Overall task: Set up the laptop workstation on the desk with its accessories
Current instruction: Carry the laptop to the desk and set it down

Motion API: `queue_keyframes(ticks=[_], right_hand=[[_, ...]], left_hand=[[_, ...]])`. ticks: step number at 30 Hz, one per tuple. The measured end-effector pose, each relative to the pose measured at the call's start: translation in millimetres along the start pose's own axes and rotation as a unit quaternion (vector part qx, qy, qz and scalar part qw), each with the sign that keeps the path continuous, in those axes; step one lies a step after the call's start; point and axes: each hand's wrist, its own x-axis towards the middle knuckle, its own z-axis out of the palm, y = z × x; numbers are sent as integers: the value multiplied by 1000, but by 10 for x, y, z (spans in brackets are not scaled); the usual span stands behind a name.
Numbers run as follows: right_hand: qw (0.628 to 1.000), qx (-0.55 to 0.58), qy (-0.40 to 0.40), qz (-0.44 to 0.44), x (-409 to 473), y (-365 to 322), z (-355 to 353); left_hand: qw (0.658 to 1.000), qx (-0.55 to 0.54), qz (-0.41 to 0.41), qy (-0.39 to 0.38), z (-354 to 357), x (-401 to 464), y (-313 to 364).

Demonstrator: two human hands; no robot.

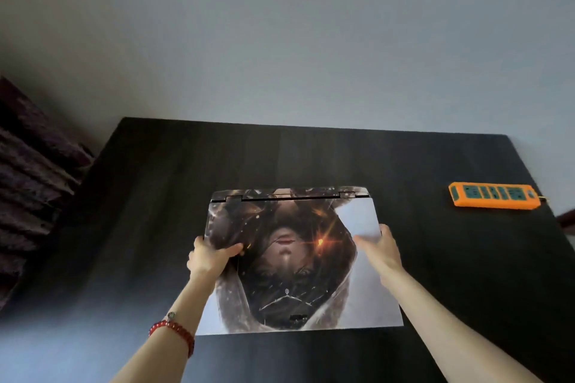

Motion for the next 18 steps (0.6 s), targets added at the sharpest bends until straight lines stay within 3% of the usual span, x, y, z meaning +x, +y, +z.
queue_keyframes(ticks=[5,18], right_hand=[[999,0,25,34,298,-283,254],[998,3,33,45,664,-492,405]], left_hand=[[998,45,3,-31,105,622,257],[996,85,21,-31,257,958,617]])
